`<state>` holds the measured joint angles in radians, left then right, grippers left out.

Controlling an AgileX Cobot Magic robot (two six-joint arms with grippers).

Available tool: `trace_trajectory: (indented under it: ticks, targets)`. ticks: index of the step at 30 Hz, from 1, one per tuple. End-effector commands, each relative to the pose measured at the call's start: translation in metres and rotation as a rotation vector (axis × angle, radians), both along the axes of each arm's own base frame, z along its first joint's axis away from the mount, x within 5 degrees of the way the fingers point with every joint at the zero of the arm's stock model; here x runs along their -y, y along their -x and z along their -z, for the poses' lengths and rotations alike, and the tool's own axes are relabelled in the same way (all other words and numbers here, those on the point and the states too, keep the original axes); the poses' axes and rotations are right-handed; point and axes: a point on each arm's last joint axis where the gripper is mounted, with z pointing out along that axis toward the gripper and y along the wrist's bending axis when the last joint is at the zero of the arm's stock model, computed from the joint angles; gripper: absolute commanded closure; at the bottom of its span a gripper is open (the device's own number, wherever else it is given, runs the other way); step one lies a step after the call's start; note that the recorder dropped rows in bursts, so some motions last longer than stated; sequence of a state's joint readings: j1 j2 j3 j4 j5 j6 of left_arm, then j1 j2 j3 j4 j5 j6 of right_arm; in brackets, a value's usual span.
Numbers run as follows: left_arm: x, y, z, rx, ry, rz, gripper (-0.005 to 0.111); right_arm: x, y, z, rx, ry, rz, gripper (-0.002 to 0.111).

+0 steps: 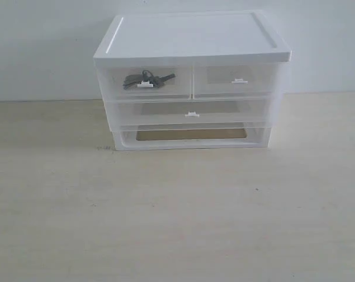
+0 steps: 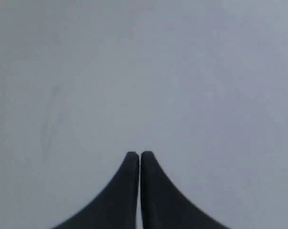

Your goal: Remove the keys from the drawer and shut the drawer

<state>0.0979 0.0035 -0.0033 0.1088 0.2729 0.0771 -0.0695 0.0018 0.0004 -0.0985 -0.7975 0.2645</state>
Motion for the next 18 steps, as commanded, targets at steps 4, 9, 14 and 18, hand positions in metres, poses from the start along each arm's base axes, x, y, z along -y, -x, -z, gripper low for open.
trace_trajectory:
  ticks: [4, 9, 14, 18]
  targets:
    - [0.003, 0.0, -0.032, 0.372, 0.067, 0.035, 0.102, -0.004, 0.009, -0.024, 0.076, 0.019, -0.045, 0.108]
    - [0.005, 0.009, -0.06, 0.706, 0.192, 0.089, 0.102, -0.007, -0.004, -0.043, 0.012, 0.04, -0.08, 0.108]
    - [0.007, 0.018, -0.073, 0.895, 0.47, 0.206, 0.102, -0.012, -0.035, -0.051, -0.141, 0.08, -0.14, 0.108]
    - [0.014, 0.019, -0.091, 0.934, 0.396, 0.279, 0.102, -0.016, -0.068, -0.05, -0.26, 0.105, -0.203, 0.108]
